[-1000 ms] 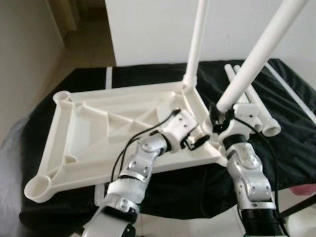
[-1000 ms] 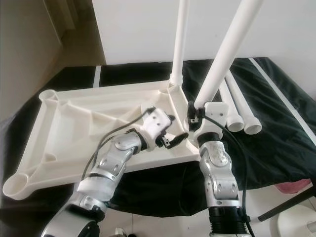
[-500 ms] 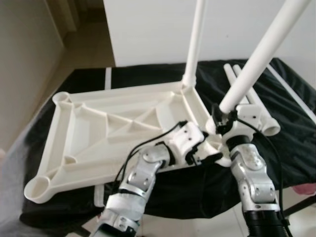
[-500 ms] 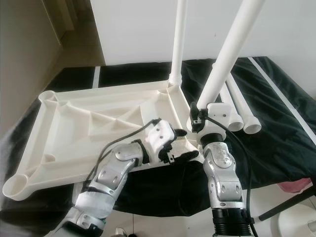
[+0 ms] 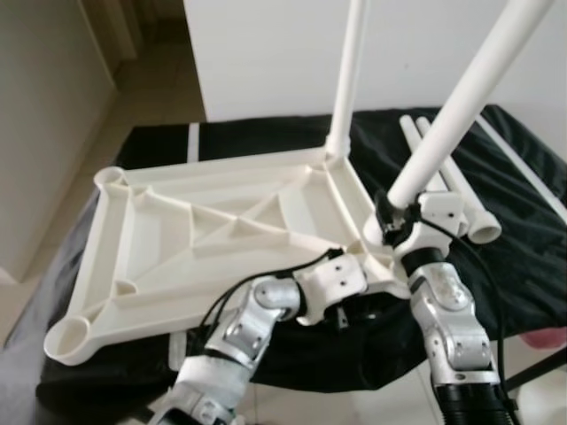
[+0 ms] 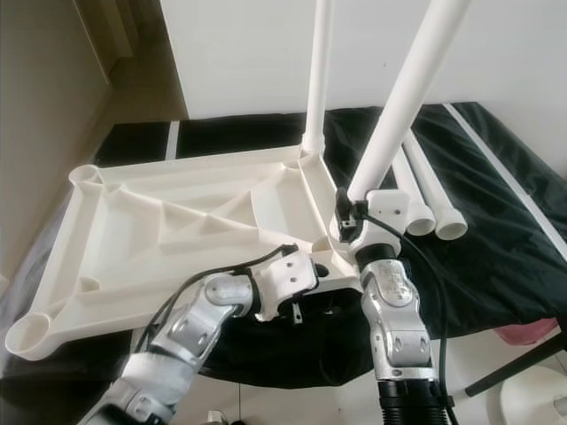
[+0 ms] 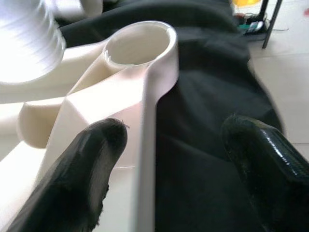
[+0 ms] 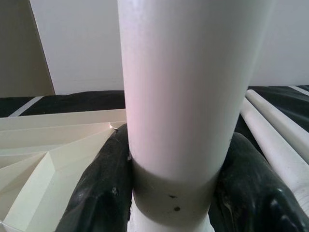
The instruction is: Building children table
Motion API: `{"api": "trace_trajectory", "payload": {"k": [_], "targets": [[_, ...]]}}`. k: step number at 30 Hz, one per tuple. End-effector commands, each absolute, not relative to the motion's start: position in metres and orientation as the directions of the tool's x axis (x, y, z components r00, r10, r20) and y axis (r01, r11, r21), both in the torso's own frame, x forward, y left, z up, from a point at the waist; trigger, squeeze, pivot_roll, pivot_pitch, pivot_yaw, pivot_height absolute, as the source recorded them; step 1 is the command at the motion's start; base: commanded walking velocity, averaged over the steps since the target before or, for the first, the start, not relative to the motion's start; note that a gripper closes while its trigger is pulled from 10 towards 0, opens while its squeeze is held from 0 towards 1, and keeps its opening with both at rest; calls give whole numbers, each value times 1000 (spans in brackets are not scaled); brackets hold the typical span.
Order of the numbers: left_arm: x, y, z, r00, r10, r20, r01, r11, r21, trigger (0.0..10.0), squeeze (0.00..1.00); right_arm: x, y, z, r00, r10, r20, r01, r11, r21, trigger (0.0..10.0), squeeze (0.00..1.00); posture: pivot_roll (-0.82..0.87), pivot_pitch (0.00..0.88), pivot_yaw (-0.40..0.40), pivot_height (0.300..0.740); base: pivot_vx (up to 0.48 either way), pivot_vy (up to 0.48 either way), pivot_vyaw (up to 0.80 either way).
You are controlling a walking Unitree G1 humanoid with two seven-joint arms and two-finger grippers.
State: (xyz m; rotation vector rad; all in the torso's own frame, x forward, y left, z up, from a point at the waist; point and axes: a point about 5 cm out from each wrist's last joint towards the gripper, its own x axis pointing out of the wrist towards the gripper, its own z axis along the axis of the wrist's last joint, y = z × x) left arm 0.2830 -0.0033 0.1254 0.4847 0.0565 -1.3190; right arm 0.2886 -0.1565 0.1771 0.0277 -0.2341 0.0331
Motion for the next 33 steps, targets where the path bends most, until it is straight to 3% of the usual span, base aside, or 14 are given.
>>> {"api": "trace_trajectory", "payload": {"k": [1, 6, 7, 17, 33], "targets": [[296, 1, 127, 456, -850, -263, 864, 351, 361, 10000, 0, 289, -156, 181, 968, 32, 247, -39, 999, 22, 10000, 0, -33, 0, 18, 740, 0, 0, 0], [308, 10, 130, 554, -793, -253, 810, 443, 384, 10000, 0, 290, -159, 181, 969, 29, 247, -32, 999, 10, 10000, 0, -33, 0, 21, 740, 0, 0, 0], [316, 16, 132, 614, -750, -246, 769, 499, 399, 10000, 0, 290, -161, 181, 969, 25, 246, -28, 1000, 6, 10000, 0, -33, 0, 21, 740, 0, 0, 0], [338, 34, 139, 769, -609, -194, 616, 624, 481, 10000, 0, 290, -159, 181, 969, 28, 247, -31, 999, 8, 10000, 0, -35, 0, 21, 740, 0, 0, 0], [344, 39, 144, 789, -591, -168, 587, 644, 490, 10000, 0, 290, -158, 180, 969, 35, 244, -37, 999, 7, 10000, 0, -33, 0, 19, 740, 0, 0, 0]]}}
